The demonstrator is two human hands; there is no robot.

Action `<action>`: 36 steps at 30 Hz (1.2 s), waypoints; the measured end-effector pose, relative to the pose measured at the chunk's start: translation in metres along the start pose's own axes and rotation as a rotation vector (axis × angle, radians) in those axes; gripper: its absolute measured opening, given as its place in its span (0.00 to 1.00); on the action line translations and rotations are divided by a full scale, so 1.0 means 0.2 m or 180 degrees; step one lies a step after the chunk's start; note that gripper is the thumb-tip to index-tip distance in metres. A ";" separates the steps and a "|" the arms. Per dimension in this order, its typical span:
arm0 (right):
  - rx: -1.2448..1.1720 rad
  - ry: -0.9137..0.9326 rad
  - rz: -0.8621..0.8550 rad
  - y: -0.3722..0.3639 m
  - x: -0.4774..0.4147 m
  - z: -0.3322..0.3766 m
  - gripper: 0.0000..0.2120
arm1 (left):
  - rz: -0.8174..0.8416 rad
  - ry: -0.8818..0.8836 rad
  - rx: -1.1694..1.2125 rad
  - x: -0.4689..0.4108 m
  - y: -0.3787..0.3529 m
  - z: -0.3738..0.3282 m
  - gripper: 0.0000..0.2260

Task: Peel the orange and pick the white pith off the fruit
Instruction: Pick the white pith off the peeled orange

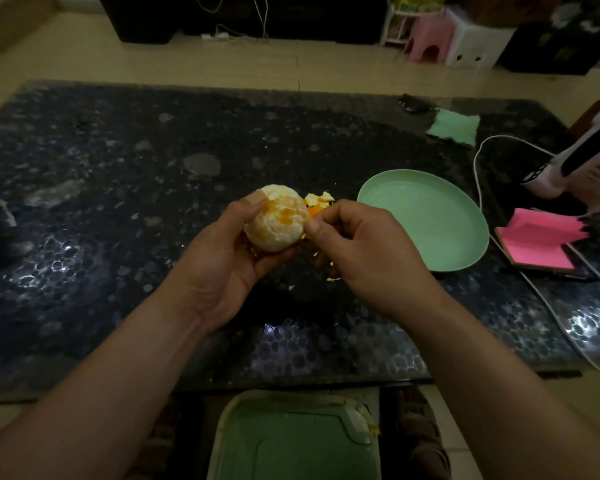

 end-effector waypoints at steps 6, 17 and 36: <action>0.0239 0.0102 -0.0005 0.00 -0.01 -0.04 0.08 | -0.0058 -0.0290 -0.0461 -0.02 0.00 0.01 0.17; -0.0423 -0.0079 -0.0161 -0.01 -0.01 -0.04 0.06 | 0.0073 0.0098 0.0204 0.02 -0.02 0.00 0.18; 0.0461 0.0319 -0.0389 -0.03 0.00 -0.04 0.06 | -0.0089 -0.0288 -0.0532 -0.01 0.00 0.03 0.18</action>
Point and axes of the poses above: each hand's wrist, its own x-axis away from the middle knuckle, its own y-axis out of the back of the hand, z = x × y, the point moved 1 cm from there along -x, towards the middle knuckle, and after that the axes turned 6 degrees about -z, right-handed, at the moved point
